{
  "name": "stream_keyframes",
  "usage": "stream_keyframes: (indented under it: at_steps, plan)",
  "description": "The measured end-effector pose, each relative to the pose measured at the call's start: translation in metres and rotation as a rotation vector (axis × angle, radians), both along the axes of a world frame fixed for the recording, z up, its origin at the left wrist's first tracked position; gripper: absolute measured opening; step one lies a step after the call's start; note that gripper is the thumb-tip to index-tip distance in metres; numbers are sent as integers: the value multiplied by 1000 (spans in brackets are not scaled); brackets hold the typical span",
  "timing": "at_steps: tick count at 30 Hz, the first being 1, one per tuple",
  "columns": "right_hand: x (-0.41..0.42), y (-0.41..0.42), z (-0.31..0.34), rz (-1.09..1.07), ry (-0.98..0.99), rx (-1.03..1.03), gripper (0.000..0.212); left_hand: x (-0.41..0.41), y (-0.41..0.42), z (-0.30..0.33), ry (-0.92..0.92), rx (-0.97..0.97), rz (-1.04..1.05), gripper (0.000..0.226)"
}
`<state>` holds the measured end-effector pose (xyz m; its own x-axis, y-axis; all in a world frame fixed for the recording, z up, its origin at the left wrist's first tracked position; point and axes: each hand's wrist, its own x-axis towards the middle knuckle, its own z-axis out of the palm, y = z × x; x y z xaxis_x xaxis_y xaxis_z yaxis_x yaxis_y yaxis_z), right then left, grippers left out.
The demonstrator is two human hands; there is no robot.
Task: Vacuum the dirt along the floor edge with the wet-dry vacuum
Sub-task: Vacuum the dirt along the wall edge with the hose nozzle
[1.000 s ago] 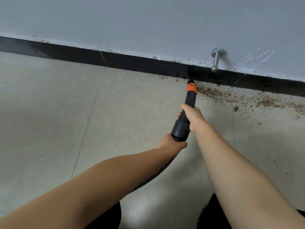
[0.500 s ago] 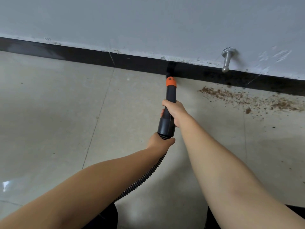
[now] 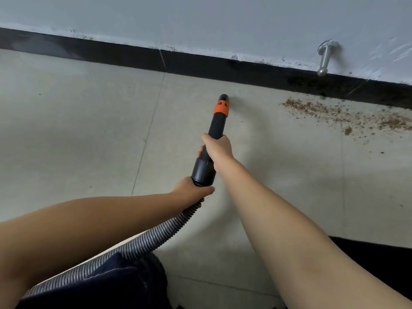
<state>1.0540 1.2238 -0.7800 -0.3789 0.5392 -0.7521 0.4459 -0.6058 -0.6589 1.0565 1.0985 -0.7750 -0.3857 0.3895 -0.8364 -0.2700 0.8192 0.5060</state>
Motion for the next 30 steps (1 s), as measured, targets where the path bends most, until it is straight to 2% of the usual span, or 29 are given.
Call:
stream_keyframes:
  at_steps: [5, 9, 12, 19, 23, 30]
  plan:
    - [-8, -53, 3, -54, 10, -21, 19, -15, -51, 7, 36, -63, -61, 25]
    - [3, -59, 7, -142, -37, 15, 28, -16, -55, 13, 43, -64, -152, 22]
    - [15, -41, 10, -216, -63, 25, 29, -10, -36, 14, 46, -33, -214, 22]
    - [49, -2, 15, -333, -79, -5, 14, 11, 3, 12, -16, 14, -324, 20]
    - [74, 22, 10, -403, -106, -6, 17, 28, 29, 7, -51, 39, -383, 18]
    - [126, 92, 15, -522, -141, 9, 9, 73, 100, 5, -121, 147, -409, 21]
